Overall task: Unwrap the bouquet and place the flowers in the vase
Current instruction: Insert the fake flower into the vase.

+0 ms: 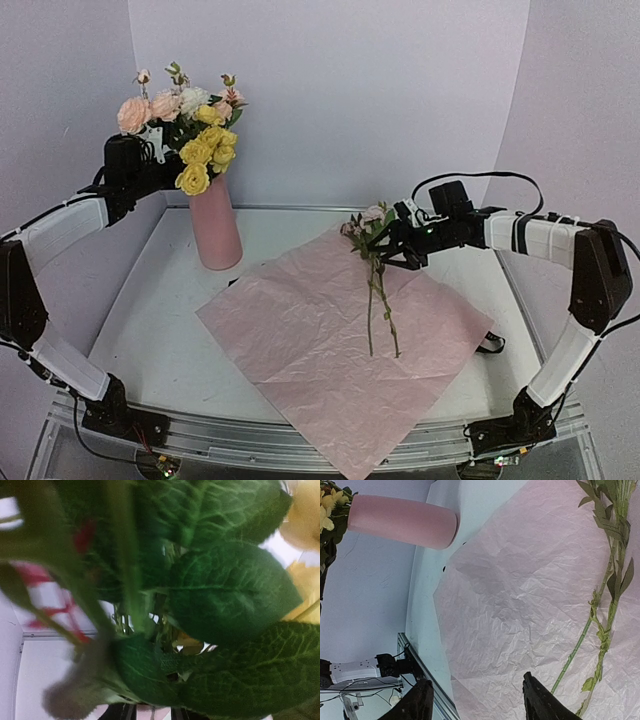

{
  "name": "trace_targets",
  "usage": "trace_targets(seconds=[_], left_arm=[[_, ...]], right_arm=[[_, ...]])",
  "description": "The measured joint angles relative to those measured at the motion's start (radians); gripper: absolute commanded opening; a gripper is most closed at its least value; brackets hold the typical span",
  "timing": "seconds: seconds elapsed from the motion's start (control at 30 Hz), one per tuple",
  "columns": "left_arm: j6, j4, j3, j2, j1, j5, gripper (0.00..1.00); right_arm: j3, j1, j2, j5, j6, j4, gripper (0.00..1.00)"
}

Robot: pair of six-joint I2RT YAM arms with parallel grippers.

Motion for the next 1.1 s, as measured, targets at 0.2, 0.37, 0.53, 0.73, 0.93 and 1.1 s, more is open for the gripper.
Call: trace_targets(seconds=[0.2, 0.37, 0.53, 0.73, 0.93, 1.1], left_arm=[[-0.017, -0.037, 0.0, 0.011, -0.004, -0.008, 0.5], [-0.042, -0.056, -0.002, -0.002, -0.004, -0.037, 0.64], [-0.074, -0.065, -0.053, -0.084, -0.004, -0.064, 0.82], [-0.081, -0.101, -0.102, -0.181, -0.005, -0.092, 0.9], [-0.082, -0.131, -0.135, -0.225, -0.005, -0.1, 0.93], [-0.089, -0.181, -0.188, -0.289, -0.005, -0.135, 0.94]], right_arm=[[-0.01, -0.003, -0.012, -0.001, -0.001, 0.0, 0.62], [-0.021, -0.003, -0.019, 0.0, 0.0, 0.001, 0.62], [-0.031, -0.003, -0.024, 0.002, 0.0, 0.001, 0.63], [-0.034, -0.003, -0.026, 0.012, 0.001, 0.001, 0.63], [-0.036, -0.003, -0.029, 0.02, 0.001, 0.001, 0.63], [-0.038, -0.003, -0.03, 0.022, 0.001, 0.001, 0.66]])
